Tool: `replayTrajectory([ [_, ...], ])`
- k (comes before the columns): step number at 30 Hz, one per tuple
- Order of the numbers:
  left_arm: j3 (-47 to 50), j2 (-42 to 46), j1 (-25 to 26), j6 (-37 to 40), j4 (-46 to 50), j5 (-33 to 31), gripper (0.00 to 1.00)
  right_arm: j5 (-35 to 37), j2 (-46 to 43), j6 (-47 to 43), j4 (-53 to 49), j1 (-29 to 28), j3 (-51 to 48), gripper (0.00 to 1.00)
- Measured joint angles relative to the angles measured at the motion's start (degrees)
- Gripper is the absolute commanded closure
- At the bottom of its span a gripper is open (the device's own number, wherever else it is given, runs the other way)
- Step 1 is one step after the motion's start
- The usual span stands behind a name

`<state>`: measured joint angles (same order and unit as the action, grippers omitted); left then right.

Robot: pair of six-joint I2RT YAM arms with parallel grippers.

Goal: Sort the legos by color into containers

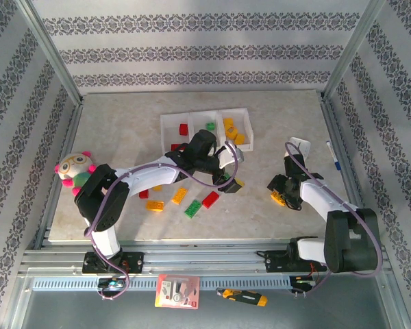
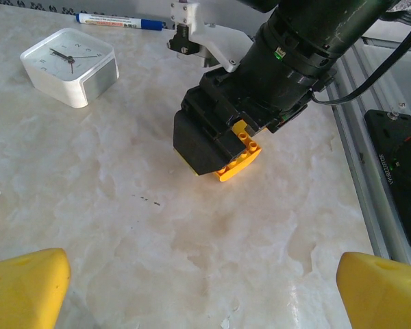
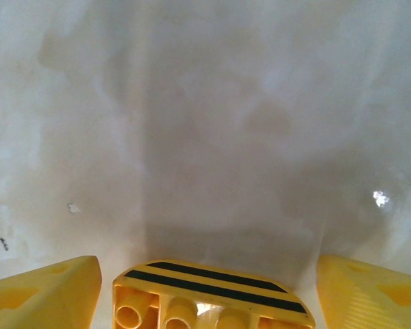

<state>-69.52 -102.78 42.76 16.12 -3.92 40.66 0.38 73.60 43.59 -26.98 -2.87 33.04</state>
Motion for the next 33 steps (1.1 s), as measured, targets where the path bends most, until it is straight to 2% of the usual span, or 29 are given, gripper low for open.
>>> replayTrajectory([
  [12,1.0,0.0,0.0,0.0,-0.8,-0.7,0.01,-3.5,1.6,0.0,-3.5,-0.8,2.6,0.2],
  [27,1.7,0.2,0.0,0.0,-1.8,-1.3,0.01,-4.6,5.2,0.0,-6.3,-1.5,5.6,0.39],
  [33,1.8,0.3,0.0,0.0,-1.8,-1.8,0.01,-4.6,5.2,0.2,-6.7,-1.5,5.9,0.41],
])
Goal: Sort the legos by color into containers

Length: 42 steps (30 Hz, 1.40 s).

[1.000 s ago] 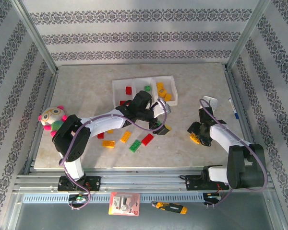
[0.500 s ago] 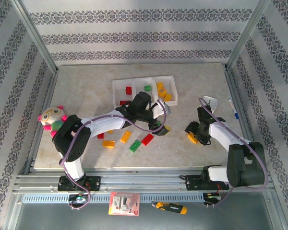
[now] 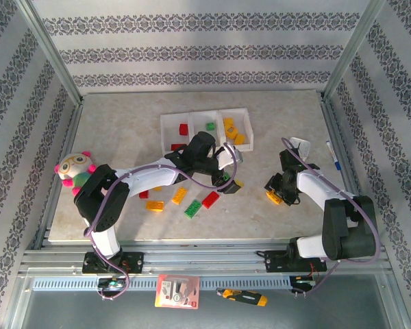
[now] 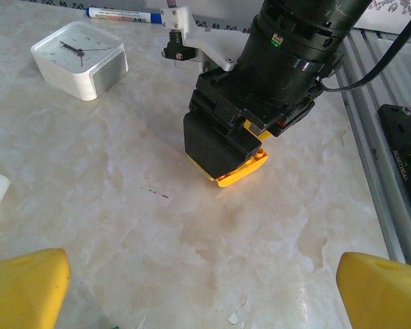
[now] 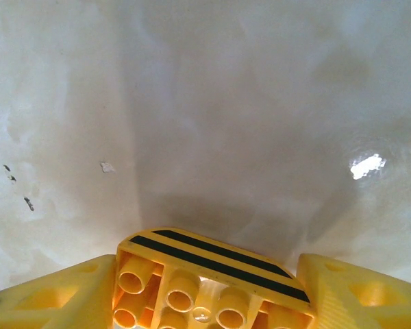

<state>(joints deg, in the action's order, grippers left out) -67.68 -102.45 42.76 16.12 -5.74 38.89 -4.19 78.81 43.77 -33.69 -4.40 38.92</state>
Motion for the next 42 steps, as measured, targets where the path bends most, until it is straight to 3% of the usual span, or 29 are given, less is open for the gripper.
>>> replayTrajectory([
  [6,3.8,3.1,0.0,-0.6,-1.5,-2.1,0.01,0.1,-0.7,0.0,-0.4,-1.0,1.1,0.41],
  [14,16.2,12.5,-0.4,-6.5,-7.1,-6.6,0.01,0.3,0.9,0.0,1.0,-7.0,10.3,0.41],
  [26,25.5,22.9,-0.9,-11.0,-7.6,-15.2,0.01,3.4,22.4,-2.0,5.5,-13.9,39.3,0.42],
  [31,26.2,23.3,-0.9,-12.2,-7.6,-17.2,0.01,7.1,29.4,-4.3,7.5,-14.6,46.4,0.44],
  [33,26.2,23.3,-0.9,-12.5,-7.6,-17.8,0.01,7.9,31.5,-5.2,7.9,-14.6,48.0,0.41],
  [36,26.2,23.3,-0.9,-13.2,-7.4,-19.4,0.01,8.3,33.2,-6.9,8.1,-14.6,49.5,0.29],
  [42,25.0,22.8,-0.9,-14.3,-3.2,-22.7,0.01,8.0,29.7,-12.4,13.0,-14.9,47.3,0.12],
])
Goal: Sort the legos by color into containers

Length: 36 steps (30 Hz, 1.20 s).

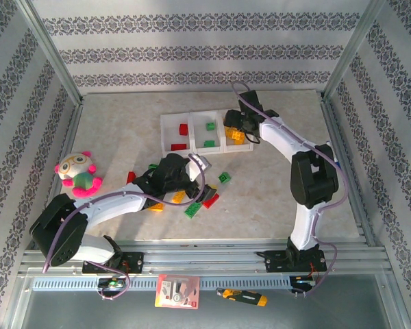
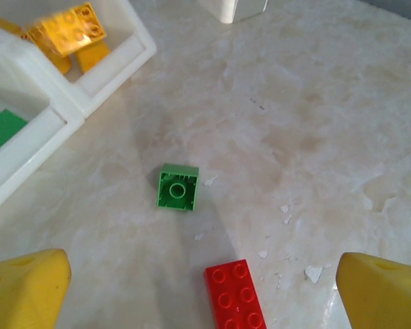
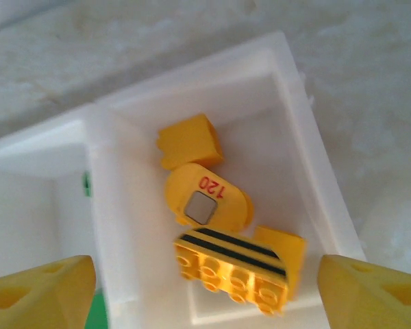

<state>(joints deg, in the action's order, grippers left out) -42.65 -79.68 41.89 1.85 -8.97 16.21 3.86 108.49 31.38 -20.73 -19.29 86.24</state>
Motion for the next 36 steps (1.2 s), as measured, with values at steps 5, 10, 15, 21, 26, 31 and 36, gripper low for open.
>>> replayTrajectory([
  [5,-4.1,-4.0,0.0,0.0,1.8,-0.4,0.0,-1.2,-12.6,-3.5,7.5,-0.1,-10.7,0.09],
  [10,-8.3,-10.1,0.0,1.3,2.8,-0.4,0.02,-3.6,-23.8,-6.1,13.0,0.3,-20.0,0.05],
  [15,-13.3,-17.0,0.0,3.1,3.7,-0.4,0.03,-6.8,-32.9,-10.0,15.1,1.3,-29.6,0.03],
  [21,-17.3,-24.0,0.1,5.2,3.8,-0.2,0.05,-8.3,-42.1,-11.9,14.9,2.6,-38.4,0.03],
  [26,-18.3,-28.5,0.1,6.4,3.4,1.0,0.12,-9.0,-47.3,-11.7,14.1,4.6,-42.6,0.03],
  [31,-19.5,-32.1,0.1,7.4,2.8,2.4,0.22,-9.5,-48.0,-10.9,13.3,5.5,-44.4,0.03],
  [36,-19.5,-33.4,0.0,8.4,0.9,2.8,0.37,-9.8,-48.0,-10.3,12.8,5.7,-44.8,0.03],
])
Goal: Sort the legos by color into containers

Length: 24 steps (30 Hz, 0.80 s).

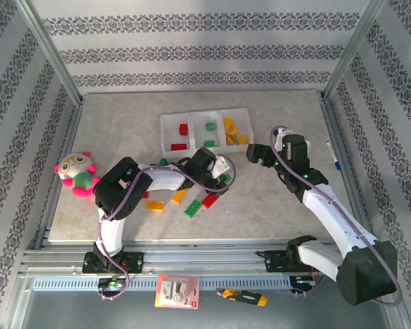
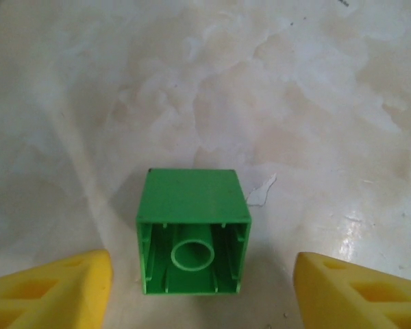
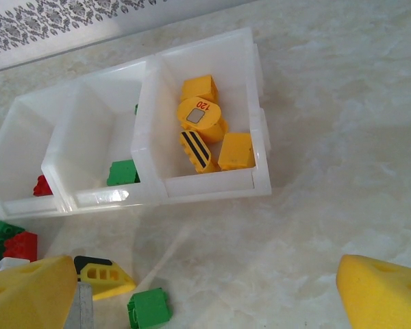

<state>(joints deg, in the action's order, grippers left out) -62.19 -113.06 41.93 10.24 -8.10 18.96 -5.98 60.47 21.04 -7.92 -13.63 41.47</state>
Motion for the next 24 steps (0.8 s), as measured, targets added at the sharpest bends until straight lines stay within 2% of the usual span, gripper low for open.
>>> replayTrajectory([
  [2,0.0,-0.4,0.1,0.2,-0.7,0.3,0.46,-0.1,0.0,0.0,0.0,0.0,0.0,0.03],
  [6,0.0,-0.8,0.0,0.0,-2.0,0.4,0.53,-0.4,0.0,0.0,0.0,0.0,-0.1,0.02],
  [12,0.3,-1.1,0.1,-1.5,-5.1,0.7,0.73,-1.0,0.2,0.0,-0.1,0.0,-0.5,0.03],
  [19,2.9,0.4,0.1,-3.3,-7.0,0.5,0.74,-2.3,1.0,-0.1,-0.4,0.0,-0.5,0.02],
  [24,5.8,6.3,-0.1,-5.0,-7.2,-1.5,0.74,-2.7,1.2,-0.5,-0.4,-0.3,-0.5,0.02],
])
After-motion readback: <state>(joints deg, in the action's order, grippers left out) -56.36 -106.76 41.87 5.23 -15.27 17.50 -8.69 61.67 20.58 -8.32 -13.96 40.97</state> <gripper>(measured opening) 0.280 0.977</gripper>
